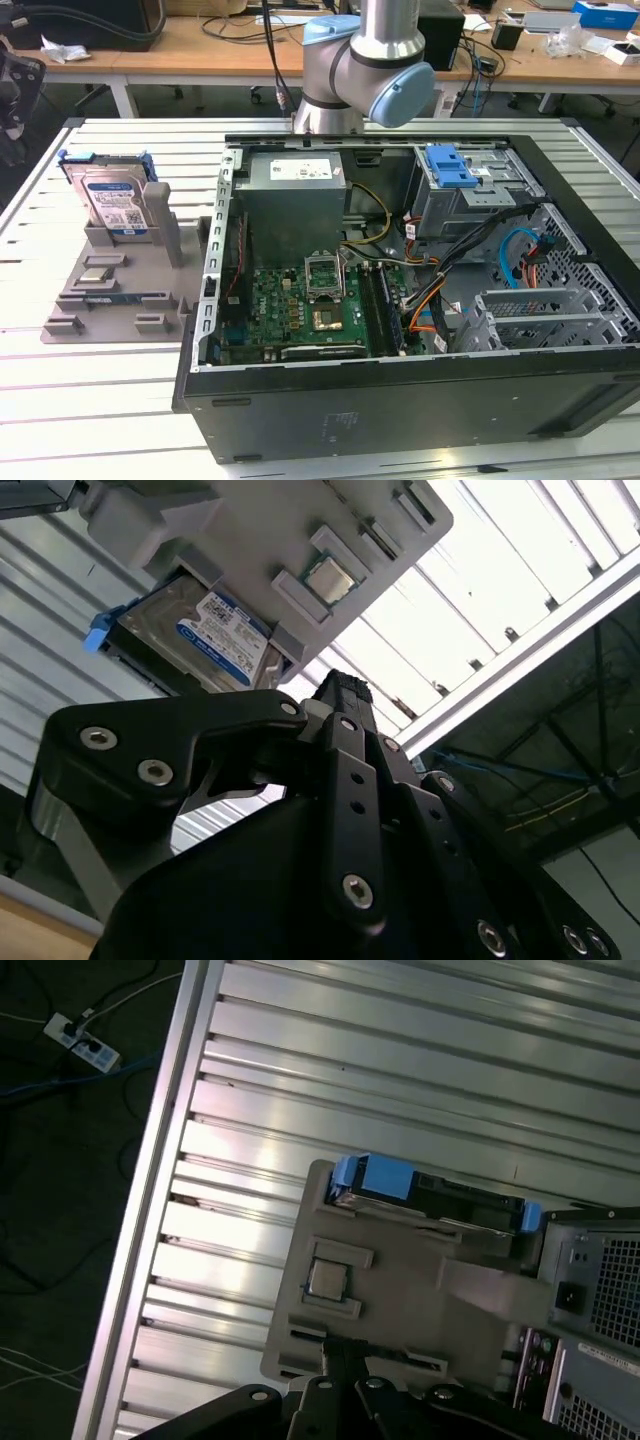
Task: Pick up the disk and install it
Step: 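Pick up the disk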
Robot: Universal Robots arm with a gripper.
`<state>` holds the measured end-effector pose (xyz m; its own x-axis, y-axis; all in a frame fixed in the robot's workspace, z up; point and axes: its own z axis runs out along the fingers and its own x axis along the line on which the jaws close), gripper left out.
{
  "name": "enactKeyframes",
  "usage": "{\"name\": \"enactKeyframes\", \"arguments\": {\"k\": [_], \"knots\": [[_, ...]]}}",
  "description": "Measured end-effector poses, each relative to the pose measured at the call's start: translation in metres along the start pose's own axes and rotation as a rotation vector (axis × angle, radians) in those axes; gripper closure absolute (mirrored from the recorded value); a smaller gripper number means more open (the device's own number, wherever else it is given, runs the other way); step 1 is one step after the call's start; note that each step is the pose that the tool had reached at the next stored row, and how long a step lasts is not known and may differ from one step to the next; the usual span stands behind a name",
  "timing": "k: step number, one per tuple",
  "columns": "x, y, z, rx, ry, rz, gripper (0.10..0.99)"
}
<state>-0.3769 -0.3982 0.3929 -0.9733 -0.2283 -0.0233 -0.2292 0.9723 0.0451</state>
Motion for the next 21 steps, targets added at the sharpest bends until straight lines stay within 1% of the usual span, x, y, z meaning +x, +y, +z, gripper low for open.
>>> {"name": "enactKeyframes", "arguments": {"k": [4, 7, 14, 21], "knots": [[0.0, 0.0, 0.0, -0.001, 0.0019, -0.042, 0.98], [0.0, 0.0, 0.0, -0.002, 0.0038, -0.086, 0.98], [0.0, 0.0, 0.0, -0.003, 0.0065, -0.144, 0.98], [0.0, 0.0, 0.0, -0.005, 0.0104, -0.23, 0.98]]}}
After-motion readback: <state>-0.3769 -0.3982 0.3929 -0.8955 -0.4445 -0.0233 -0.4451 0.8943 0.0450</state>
